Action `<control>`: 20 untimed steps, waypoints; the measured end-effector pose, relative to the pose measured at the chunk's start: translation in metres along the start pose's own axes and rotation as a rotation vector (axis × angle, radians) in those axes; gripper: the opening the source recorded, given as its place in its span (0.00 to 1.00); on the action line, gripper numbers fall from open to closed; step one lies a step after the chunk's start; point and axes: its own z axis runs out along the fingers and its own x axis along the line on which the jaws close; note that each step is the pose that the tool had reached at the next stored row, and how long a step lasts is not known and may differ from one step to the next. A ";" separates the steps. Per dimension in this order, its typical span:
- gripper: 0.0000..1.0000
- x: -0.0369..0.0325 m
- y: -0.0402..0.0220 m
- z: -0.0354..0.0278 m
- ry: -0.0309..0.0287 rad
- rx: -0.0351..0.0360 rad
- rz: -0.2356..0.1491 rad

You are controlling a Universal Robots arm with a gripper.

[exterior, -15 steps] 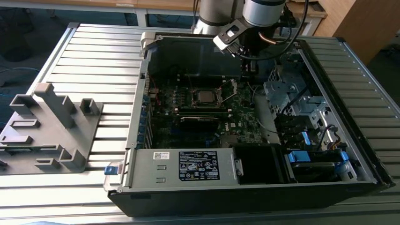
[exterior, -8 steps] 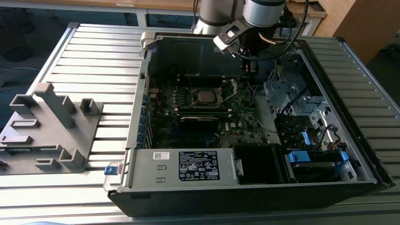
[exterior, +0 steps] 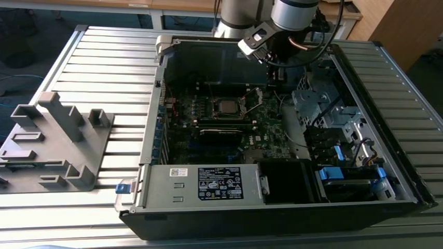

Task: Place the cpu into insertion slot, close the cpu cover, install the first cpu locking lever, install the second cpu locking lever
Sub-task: 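Close the cpu cover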

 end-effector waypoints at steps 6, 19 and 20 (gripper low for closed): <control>0.11 -0.0001 -0.0001 0.0064 -0.0133 -0.0012 0.000; 0.11 0.0007 0.0013 0.0170 -0.0412 0.0048 -0.001; 0.11 0.0010 0.0015 0.0174 -0.0413 0.0055 -0.001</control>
